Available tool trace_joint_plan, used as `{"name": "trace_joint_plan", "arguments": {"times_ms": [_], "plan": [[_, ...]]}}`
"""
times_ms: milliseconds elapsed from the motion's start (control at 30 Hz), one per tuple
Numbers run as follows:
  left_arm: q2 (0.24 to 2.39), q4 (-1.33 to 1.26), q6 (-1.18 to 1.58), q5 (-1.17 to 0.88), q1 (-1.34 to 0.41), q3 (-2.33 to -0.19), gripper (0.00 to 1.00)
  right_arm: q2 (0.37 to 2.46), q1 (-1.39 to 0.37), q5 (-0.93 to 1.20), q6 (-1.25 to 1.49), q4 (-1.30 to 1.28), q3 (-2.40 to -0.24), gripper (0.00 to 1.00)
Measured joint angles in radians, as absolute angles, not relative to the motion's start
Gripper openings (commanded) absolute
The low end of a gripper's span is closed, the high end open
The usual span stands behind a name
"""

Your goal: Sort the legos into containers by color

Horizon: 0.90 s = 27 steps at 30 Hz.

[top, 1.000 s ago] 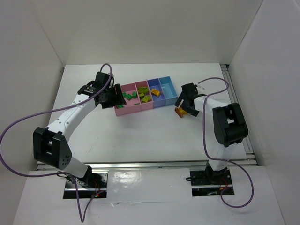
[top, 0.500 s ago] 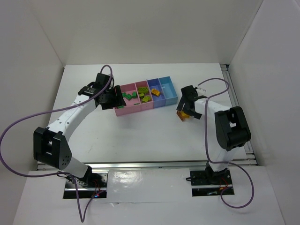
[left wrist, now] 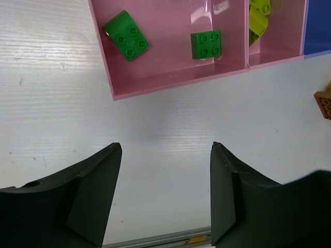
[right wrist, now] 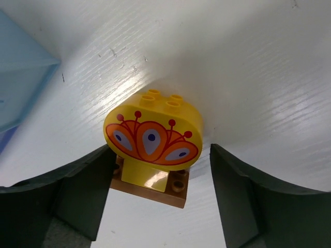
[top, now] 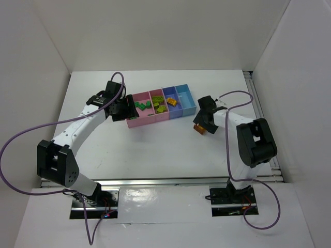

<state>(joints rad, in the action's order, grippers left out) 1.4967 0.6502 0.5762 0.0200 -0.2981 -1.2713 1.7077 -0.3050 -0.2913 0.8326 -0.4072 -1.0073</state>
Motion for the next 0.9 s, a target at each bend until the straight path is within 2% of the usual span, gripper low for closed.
{"name": "trace_joint_plan", "arguments": {"times_ms": [133,300,400,533,633,667,767,867,900], "plan": [[1.497,0.650,0.576,0.020,-0.299,-1.271,0.72,1.708,-0.316,-0.304,0.827,-0.404,-1.007,0.78],[1.497,0.650,0.575,0.020,-0.299,-1.271,0.72,1.713,-0.317,-0.332,0.781,-0.388,-1.008,0.93],[1.497,0.650,0.575,0.020,-0.299,-1.271,0.72,1.734,-0.317,-0.347,0.736,-0.382,-1.014,0.93],[1.497,0.650,0.575,0.020,-0.299,-1.271,0.72,1.761,-0.317,-0.364,0.687,-0.377,-1.029,0.86],[1.497,0.650,0.575,0.020,-0.299,-1.271,0.72,1.770,-0.317,-0.366,0.669,-0.371,-1.036,0.73],[1.497,0.650,0.575,0.020,-0.299,-1.271,0.72,1.772,-0.317,-0.368,0.663,-0.369,-1.037,0.64],[1.497,0.650,0.575,0.020,-0.299,-1.271,0.72,1.774,-0.317,-0.373,0.659,-0.366,-1.039,0.51],[1.497,0.650,0.572,0.013,-0.299,-1.271,0.73,1.774,-0.317,-0.373,0.652,-0.366,-1.040,0.43],[1.497,0.650,0.568,0.007,-0.299,-1.271,0.74,1.773,-0.317,-0.371,0.651,-0.366,-1.040,0.43]]}}
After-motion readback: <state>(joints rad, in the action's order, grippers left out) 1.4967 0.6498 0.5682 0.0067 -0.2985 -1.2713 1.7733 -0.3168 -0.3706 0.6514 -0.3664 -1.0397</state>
